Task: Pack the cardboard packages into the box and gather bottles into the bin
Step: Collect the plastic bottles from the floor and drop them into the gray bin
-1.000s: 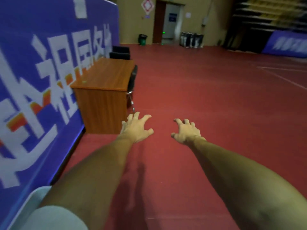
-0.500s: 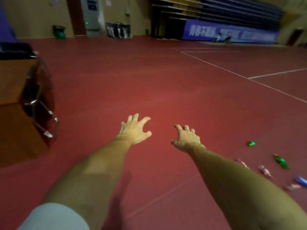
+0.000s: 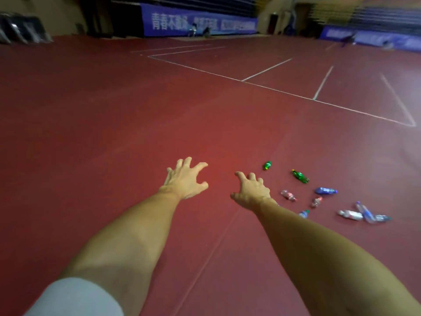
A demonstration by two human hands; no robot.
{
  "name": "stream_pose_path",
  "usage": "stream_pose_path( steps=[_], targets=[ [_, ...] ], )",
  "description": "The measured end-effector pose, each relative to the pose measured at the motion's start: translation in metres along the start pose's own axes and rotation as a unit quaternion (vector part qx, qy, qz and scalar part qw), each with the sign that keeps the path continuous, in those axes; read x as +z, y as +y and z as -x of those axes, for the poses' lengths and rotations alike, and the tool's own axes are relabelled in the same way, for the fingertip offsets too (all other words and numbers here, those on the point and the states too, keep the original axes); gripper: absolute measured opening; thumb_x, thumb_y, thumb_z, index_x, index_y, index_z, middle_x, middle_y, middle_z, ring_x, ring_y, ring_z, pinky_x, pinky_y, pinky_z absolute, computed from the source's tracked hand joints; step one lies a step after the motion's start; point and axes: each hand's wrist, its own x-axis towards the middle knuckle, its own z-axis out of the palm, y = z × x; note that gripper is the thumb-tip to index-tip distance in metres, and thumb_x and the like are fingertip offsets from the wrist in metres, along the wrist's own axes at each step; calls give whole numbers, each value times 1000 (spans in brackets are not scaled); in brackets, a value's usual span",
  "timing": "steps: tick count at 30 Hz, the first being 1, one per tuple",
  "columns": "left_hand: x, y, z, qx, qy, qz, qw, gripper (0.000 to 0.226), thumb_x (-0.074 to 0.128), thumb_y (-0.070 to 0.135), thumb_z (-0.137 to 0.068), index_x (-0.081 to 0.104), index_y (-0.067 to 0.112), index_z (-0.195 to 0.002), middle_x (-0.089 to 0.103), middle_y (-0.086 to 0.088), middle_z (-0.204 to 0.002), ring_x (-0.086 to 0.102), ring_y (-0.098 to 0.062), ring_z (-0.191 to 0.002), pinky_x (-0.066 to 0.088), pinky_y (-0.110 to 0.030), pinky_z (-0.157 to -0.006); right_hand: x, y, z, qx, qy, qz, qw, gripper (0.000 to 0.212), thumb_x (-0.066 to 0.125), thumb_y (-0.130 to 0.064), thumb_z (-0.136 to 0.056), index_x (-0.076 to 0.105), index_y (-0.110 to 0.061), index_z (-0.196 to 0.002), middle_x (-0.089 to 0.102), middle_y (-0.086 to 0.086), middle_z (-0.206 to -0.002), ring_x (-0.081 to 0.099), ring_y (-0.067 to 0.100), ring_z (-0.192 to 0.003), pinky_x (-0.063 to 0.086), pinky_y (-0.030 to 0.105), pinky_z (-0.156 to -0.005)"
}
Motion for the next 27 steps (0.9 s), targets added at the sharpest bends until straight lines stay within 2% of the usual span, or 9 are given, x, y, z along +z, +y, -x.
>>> stream_pose_path(
  steps=[6, 11, 21, 27],
  targets=[
    [10, 62, -125, 90, -37, -19, 995, 65, 52, 49, -91, 27, 45, -150, 16, -11, -162, 15, -30, -148, 23, -60, -115, -24, 61, -88, 79, 5, -61, 995, 74, 60, -42, -89, 24, -36, -153, 34, 7, -149, 36, 35, -133, 43, 52, -103],
    [27, 114, -232, 133, -44, -29, 990, 65, 52, 49, -91, 27, 45, -150, 18, -11, -161, 17, -29, -146, 24, -59, -113, -46, 133, -169, 132, 2, -54, 990, 79, 62, -43, -87, 20, -37, -154, 29, 7, -151, 33, 35, -134, 41, 54, -103],
    [55, 226, -417, 170, -62, -39, 983, 65, 51, 48, -90, 26, 45, -151, 17, -11, -161, 16, -30, -147, 26, -58, -112, -97, 266, -327, 153, 9, -18, 988, 76, 63, -41, -88, 22, -38, -152, 26, 7, -154, 31, 37, -137, 41, 52, -99],
    [60, 277, -513, 186, -66, -34, 980, 65, 51, 49, -90, 27, 44, -151, 17, -11, -161, 17, -29, -146, 28, -56, -110, -125, 323, -403, 176, 9, -20, 984, 81, 63, -44, -87, 18, -38, -154, 26, 8, -153, 31, 36, -137, 43, 57, -101]
  ],
)
